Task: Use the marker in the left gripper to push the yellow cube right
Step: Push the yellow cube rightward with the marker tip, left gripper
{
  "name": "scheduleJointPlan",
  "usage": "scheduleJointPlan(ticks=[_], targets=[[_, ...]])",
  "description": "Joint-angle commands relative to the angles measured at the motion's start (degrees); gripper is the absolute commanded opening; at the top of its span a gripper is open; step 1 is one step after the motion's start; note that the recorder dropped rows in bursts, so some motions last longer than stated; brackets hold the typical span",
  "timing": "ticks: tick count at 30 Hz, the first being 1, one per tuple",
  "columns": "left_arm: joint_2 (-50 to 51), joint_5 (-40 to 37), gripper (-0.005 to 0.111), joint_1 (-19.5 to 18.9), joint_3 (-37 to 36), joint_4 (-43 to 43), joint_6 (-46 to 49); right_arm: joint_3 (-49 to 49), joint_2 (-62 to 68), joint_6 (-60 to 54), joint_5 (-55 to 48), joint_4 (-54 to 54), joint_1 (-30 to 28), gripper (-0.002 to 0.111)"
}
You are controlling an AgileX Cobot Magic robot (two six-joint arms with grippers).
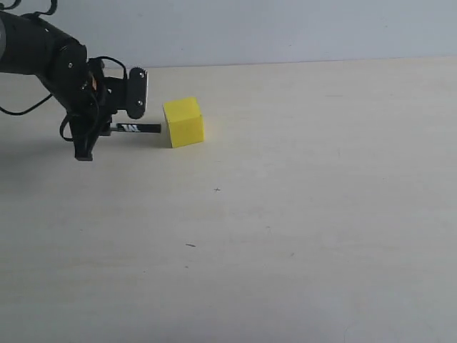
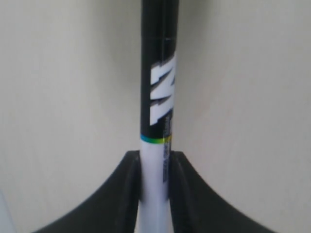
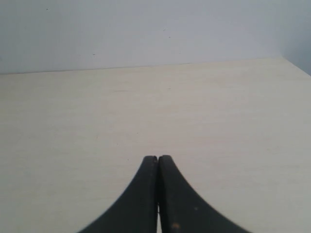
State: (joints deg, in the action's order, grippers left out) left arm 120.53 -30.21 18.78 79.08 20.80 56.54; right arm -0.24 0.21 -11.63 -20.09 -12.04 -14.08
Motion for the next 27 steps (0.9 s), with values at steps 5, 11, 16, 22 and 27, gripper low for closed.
scheduleJointPlan(ticks=[5,11,16,22,27], targets=[[-0.52,-0.88,0.000,-2.75,0.37,4.25,-6.24,0.24,-0.21,-0.06,0.15,0.05,0.12,0.000],[1.63,4.45,0.000,4.76,0.66,5.31,-7.58,0.24,-0.21,-0.06,0.15,0.05,0.12,0.000],[-1.07,1.91,0.000,1.08,1.25,7.34,-12.31,0.24,-0.21,-0.06,0.15,0.05,0.12,0.000],[0.65,2.93,0.000,0.47,1.25,5.96,-12.38,0.24,-0.21,-0.06,0.15,0.05,0.12,0.000],[2.89,10.17,0.000,3.57,1.25,4.88,-12.38,0.24,-0.21,-0.06,0.15,0.05,0.12,0.000]])
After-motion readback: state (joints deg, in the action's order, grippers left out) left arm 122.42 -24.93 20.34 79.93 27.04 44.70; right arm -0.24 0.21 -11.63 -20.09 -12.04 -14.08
